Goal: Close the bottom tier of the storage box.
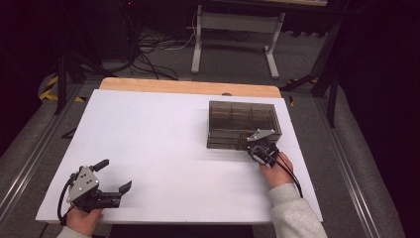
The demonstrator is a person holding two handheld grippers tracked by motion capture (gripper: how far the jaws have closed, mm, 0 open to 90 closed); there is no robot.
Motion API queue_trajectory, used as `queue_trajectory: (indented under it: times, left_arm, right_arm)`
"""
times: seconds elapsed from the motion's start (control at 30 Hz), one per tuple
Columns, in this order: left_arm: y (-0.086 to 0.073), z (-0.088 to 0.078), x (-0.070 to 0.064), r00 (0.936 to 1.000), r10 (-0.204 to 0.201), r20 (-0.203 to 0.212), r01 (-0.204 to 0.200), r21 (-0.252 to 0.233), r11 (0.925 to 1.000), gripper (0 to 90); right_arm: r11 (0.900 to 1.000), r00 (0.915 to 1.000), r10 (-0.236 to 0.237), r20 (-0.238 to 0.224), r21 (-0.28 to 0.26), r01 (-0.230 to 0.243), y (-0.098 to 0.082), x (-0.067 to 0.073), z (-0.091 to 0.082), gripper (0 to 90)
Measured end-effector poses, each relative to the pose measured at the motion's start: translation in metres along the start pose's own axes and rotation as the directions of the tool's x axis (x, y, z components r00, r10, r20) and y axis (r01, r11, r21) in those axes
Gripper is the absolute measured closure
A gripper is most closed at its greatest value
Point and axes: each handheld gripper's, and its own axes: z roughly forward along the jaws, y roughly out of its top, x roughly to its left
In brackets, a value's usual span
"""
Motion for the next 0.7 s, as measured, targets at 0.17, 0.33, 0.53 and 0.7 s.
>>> queue_trajectory:
  times: [0.17, 0.33, 0.53, 0.7]
  left_arm:
    - [0.0000, -0.0002, -0.0001, 1.0000, 0.001, 0.000, -0.001, 0.001, 1.0000, 0.7]
    - [0.0001, -0.0002, -0.0001, 1.0000, 0.001, 0.001, -0.001, 0.001, 1.0000, 0.7]
    - [0.0000, -0.0001, 0.0000, 1.0000, -0.001, 0.000, 0.001, 0.000, 1.0000, 0.7]
    - [0.0000, -0.0002, 0.0005, 1.0000, 0.003, 0.004, -0.003, 0.004, 1.0000, 0.7]
  right_arm:
    - [1.000, 0.9999, 0.012, 0.004, -0.005, -0.011, -0.0003, -0.0003, 0.0007, 90.0]
    - [1.000, 0.9999, 0.014, 0.004, -0.004, -0.014, -0.0002, -0.0004, 0.0008, 90.0]
    - [1.000, 0.9999, 0.011, 0.005, -0.004, -0.011, -0.0001, -0.0001, 0.0007, 90.0]
    - [1.000, 0.9999, 0.010, 0.004, -0.011, -0.010, -0.0004, -0.0007, -0.0029, 89.5]
